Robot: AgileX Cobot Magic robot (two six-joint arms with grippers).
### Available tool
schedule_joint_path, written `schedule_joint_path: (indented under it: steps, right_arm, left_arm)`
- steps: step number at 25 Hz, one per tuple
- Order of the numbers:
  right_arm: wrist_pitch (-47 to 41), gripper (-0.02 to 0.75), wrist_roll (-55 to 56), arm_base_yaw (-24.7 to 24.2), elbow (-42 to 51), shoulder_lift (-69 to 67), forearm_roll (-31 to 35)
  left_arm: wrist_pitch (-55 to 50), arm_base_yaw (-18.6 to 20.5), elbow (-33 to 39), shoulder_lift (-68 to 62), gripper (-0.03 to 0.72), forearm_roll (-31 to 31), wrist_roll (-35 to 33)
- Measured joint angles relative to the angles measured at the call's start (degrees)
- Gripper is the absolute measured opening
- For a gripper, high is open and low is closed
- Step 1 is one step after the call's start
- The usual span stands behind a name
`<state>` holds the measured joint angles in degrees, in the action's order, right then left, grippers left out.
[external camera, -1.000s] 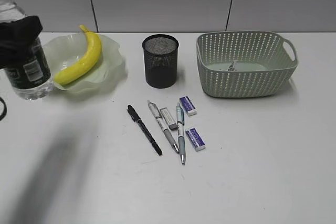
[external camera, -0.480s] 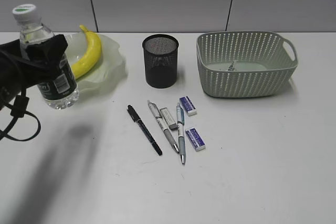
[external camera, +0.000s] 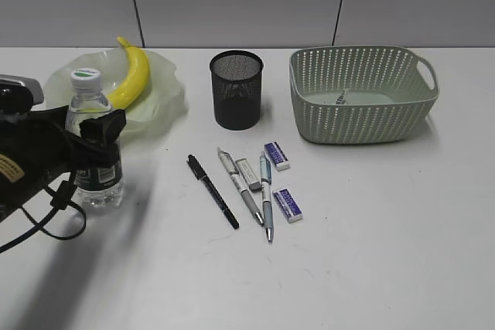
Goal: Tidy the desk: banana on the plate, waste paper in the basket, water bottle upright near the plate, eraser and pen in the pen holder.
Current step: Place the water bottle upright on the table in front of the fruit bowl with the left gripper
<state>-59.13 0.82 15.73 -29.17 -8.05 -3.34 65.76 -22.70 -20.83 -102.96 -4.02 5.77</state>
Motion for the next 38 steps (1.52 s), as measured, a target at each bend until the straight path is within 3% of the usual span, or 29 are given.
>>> schedule_joint_path:
  steps: [8,38]
  right_arm:
    - [0.0,0.413,-0.1,0.0,0.0,0.0,0.0]
    - [0.0,0.413,-0.1,0.0,0.0,0.0,0.0]
  left_arm:
    - [1.1,0.0,-3.9,-4.7,0.498,0.0,-0.6]
    - [2.0,0.0,-0.7,-3.0,0.508,-0.8,-0.5]
